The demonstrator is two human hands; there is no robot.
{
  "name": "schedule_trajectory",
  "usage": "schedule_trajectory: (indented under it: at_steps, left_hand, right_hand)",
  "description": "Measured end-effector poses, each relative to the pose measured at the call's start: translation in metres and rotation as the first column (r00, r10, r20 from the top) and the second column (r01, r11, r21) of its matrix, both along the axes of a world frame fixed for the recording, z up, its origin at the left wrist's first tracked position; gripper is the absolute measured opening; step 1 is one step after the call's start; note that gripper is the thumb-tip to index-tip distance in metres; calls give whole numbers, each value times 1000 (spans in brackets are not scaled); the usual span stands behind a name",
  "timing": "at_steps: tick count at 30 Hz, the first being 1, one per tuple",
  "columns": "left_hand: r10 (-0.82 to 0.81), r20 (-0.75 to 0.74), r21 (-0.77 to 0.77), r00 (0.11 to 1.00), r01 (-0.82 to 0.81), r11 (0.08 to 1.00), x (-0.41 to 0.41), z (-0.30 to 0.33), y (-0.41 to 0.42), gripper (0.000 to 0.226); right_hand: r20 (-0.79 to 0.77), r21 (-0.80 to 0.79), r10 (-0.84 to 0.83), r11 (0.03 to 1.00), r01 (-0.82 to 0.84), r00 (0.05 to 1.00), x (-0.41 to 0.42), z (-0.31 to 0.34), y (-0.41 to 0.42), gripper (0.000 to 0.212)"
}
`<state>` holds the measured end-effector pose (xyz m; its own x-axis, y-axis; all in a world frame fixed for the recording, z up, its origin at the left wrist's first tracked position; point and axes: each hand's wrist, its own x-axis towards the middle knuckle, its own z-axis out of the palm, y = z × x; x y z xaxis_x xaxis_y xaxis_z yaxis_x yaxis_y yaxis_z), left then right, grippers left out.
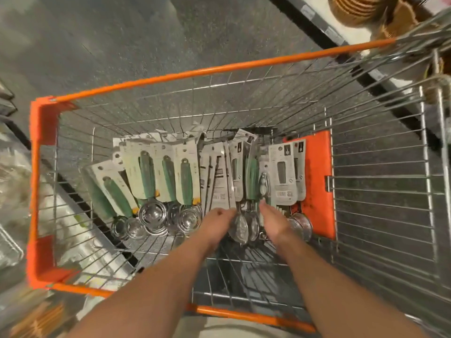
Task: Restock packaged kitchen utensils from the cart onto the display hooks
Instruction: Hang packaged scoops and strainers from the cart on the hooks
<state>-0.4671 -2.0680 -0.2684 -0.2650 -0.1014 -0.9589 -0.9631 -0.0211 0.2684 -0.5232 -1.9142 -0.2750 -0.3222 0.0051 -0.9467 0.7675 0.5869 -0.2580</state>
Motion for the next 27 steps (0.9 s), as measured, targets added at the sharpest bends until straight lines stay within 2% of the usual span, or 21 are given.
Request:
schedule_trajectory:
  at_steps: [2, 3, 5, 6, 8, 10, 12, 14, 16, 19, 22, 25, 27]
  left_hand:
    - [63, 13, -23, 998, -63, 998, -4, -14, 9, 28]
    - [112, 20, -13, 994, -112, 994, -6, -20, 13, 41]
    - [229, 35, -15, 973, -229, 973, -7, -31, 21, 82]
    - [298, 40, -6, 954, -298, 954, -7, -35, 26, 94]
    - [394, 64, 4, 917, -395, 919, -8, -38, 37, 101]
    - [422, 90, 10, 902, -425, 905, -9, -36, 41, 106]
    - [378, 100, 36, 920, -383, 923, -10, -34, 41, 94]
    - [332, 77, 89, 940, -338, 937, -10, -32, 40, 60]
    - [298, 59, 104, 953, -303, 947, -8, -30, 40, 40]
    - [299, 58, 72, 952, -303, 950, -8, -26, 40, 50]
    - [286, 60, 62, 956, -289, 955, -10, -21, 42, 63]
    - [267, 59, 73, 962, -271, 960, -15, -14, 45, 34]
    - [257, 59, 74, 964, -261, 962, -16, -11, 45, 27]
  right_hand:
    - [54, 9, -42, 999, 41, 998, 0, -11, 1, 74]
    - [85, 15, -55, 998, 54, 995, 0, -15, 1, 82]
    - [127, 16, -78, 997, 77, 989, 2, -22, 1, 96]
    - [126, 6, -104, 995, 105, 986, 4, -26, 1, 96]
    - [128, -38, -153, 987, 159, 980, 4, -26, 0, 85]
    - [133, -94, -156, 981, 169, 979, 1, -21, -2, 77]
    - [132, -107, -138, 982, 152, 982, 0, -15, -1, 79]
    - [124, -117, -146, 980, 161, 981, -2, -14, 1, 83]
    - [99, -120, -161, 978, 172, 982, -4, -12, 5, 83]
    - [77, -104, -170, 979, 178, 982, -5, -16, 8, 84]
    - [126, -113, -229, 963, 243, 965, -3, -19, 8, 88]
    - [175, -169, -247, 946, 276, 953, -2, -18, 9, 92]
    - [176, -185, -230, 947, 262, 957, -4, -15, 12, 90]
